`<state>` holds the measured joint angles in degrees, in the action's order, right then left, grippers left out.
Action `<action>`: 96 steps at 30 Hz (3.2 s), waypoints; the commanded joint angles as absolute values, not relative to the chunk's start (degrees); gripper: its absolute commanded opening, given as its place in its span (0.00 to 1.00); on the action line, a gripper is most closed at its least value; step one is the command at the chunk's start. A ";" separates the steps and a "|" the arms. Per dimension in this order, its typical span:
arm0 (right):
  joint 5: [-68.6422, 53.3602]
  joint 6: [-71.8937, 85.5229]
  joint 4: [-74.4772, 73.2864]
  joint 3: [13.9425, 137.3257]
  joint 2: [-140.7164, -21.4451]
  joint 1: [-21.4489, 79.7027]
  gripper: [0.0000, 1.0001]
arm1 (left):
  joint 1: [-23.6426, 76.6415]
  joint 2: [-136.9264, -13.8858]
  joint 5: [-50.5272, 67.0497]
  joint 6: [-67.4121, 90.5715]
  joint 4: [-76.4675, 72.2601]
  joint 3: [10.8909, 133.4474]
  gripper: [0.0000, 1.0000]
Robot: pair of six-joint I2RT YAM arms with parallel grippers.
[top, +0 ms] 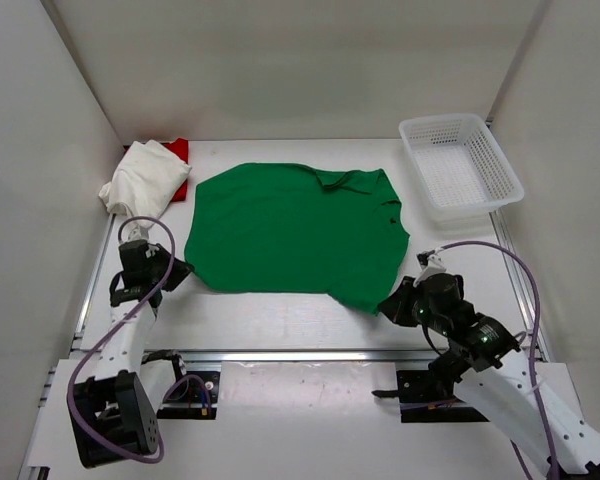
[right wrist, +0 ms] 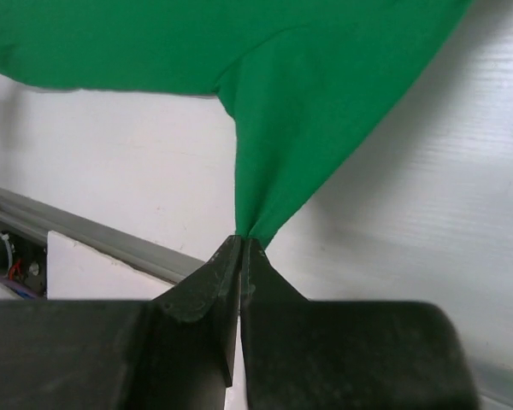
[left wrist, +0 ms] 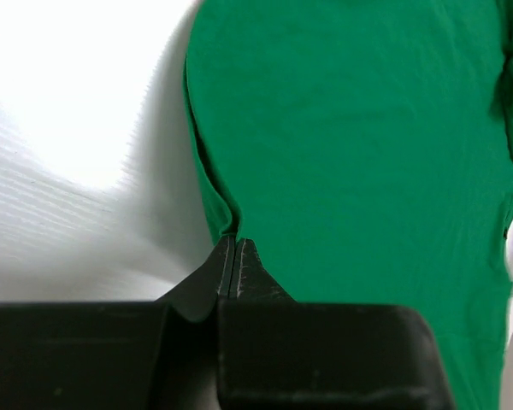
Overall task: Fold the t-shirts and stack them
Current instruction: Flatten out the tshirt
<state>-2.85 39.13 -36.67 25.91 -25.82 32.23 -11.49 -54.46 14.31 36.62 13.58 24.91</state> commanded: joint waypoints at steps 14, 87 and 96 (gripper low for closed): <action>-10.49 21.10 -32.07 60.83 -44.36 7.01 0.00 | -1.25 -59.06 17.23 43.15 10.90 54.61 0.00; -11.58 17.56 -28.37 38.00 -51.61 10.37 0.00 | -10.81 -60.39 7.82 37.79 9.75 30.16 0.00; -1.86 34.79 -46.31 34.89 -30.50 27.04 0.00 | -12.39 -54.94 14.07 32.00 18.10 24.78 0.00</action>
<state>-7.03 26.65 -41.01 32.58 -31.44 22.39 -11.35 -58.78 11.99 35.88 15.53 23.73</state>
